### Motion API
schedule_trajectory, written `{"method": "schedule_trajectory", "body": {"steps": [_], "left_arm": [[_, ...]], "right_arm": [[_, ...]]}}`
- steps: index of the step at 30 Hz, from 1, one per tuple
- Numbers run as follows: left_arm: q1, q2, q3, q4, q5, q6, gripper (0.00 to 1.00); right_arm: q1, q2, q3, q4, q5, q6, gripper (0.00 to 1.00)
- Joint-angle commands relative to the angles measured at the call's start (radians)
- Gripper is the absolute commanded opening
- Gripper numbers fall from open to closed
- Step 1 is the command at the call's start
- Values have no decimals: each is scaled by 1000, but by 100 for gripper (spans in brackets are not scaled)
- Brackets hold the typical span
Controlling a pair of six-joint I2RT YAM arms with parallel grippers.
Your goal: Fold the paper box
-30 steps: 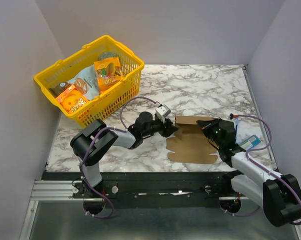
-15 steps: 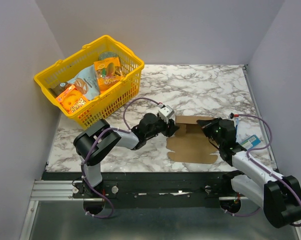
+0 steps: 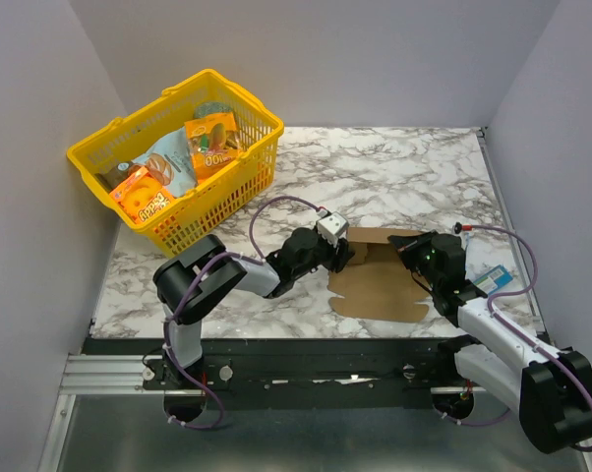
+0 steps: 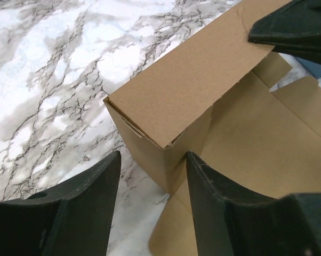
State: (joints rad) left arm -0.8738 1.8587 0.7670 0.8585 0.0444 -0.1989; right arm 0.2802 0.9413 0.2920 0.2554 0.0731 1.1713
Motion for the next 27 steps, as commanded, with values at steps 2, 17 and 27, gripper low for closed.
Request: {"method": "schedule_trajectory", "body": {"steps": [2,17,27], "left_arm": [[6,39,8,5,-46,-10,66],[10,105,29,112,-118,-120,67],[6,119,5,157,-313,-162,55]], "right_arm": [[5,-10,12,-73,-32,-12,0],[7,-9,3,-71,-38,-1,1],[5,-4,-2,-65,-39,5,1]]}}
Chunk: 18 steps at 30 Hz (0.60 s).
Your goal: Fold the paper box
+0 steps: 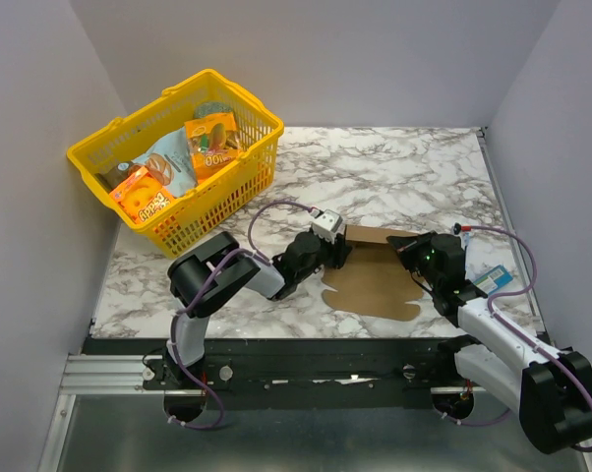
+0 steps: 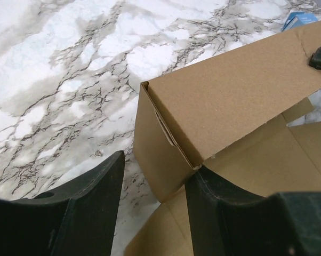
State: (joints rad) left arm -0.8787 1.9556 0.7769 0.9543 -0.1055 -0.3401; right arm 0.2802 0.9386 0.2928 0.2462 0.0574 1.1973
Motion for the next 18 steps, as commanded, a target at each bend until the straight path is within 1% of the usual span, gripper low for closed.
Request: {"method": "schedule_trajectory", "body": {"steps": [1,5,9,12,13,15,16,18], "left_arm": [[9,23,-5,66,-168,-20,53],[-2,29,-11,109,-169,-7,51],[-12,32,-5,130,-207,1,47],[-25,37,11,104,-267,10,35],[-28,37,21,78,-349,9,26],[-39,37,22,46,-419,18,19],[-42,35,18,49,-475,26,15],[-46,34,10,44,-529,45,13]], "right_arm": [[5,0,-3,-56,-24,-21,0],[5,3,-4,-54,-25,-19,1],[5,3,-4,-55,-25,-21,0],[5,2,-7,-54,-25,-18,0],[4,-1,-7,-54,-22,-15,0],[5,-4,-9,-59,-18,-15,0],[7,-9,-9,-62,-14,-15,1],[5,-15,-11,-70,-5,-16,0]]}}
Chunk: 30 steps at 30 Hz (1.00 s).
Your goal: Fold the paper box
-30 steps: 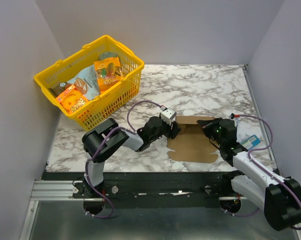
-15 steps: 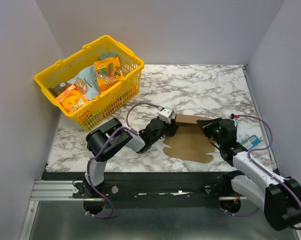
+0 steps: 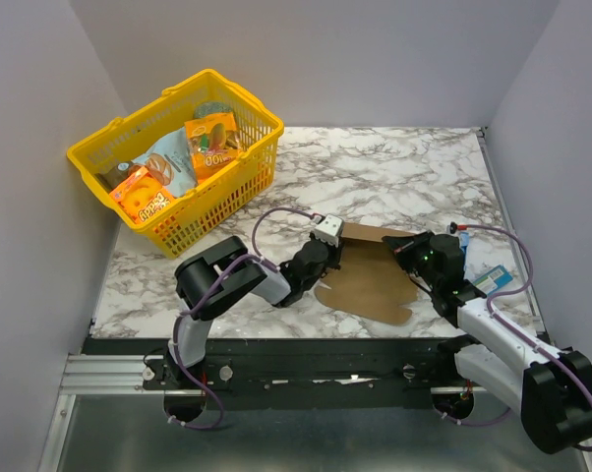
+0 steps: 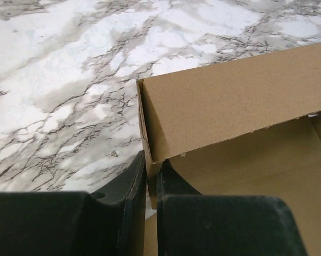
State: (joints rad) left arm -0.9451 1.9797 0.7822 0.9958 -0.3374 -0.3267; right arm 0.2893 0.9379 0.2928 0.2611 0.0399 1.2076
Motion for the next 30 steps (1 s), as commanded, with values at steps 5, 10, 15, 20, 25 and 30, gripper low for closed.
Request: {"method": "schedule_trajectory", "body": {"steps": [5,10,15,20,25,30], "left_arm": [[19,18,9,-19,-368,46,13],[16,24,37,-71,-420,43,9],[8,34,42,-69,-468,64,7],[5,39,34,-60,-545,92,4],[3,45,38,-69,-587,106,3],[3,48,40,-82,-644,118,0]], "right_arm": [[-4,-17,-9,-89,14,-25,0],[-6,-16,-7,-92,15,-22,0],[-4,-11,-9,-94,15,-19,0],[-4,-8,-9,-95,15,-20,0],[-4,-7,-9,-95,15,-17,0],[-4,-8,-12,-92,15,-13,0]]}}
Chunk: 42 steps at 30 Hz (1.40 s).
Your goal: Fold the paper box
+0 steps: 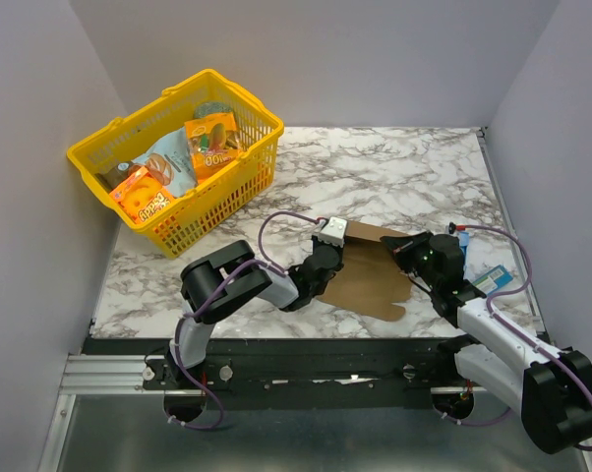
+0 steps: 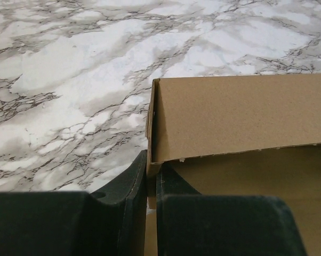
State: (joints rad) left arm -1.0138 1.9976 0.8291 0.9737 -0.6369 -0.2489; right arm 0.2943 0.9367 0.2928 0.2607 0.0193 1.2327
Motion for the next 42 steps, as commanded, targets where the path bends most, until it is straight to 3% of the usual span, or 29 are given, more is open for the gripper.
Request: {"method": "schedule_trajectory", "body": {"steps": [1,7,12,16,18,32,42], "left_arm": [[72,30,-8,-56,-339,39,0],[67,20,-51,52,-228,42,11],[67,9,-59,76,-192,34,32],[67,9,-54,82,-184,23,35],[66,9,-53,92,-178,17,43],[67,30,-4,112,-127,-3,64],[67,30,-5,154,-87,-12,76]], "right_arm": [[-9,-7,-14,-92,34,-38,0],[-9,-1,-11,-87,21,-39,0],[-9,2,-12,-81,11,-39,0],[-9,2,-14,-81,8,-39,0],[-9,1,-14,-78,8,-39,0],[-9,5,-14,-75,-1,-41,0],[-9,16,-15,-67,-12,-42,0]]}}
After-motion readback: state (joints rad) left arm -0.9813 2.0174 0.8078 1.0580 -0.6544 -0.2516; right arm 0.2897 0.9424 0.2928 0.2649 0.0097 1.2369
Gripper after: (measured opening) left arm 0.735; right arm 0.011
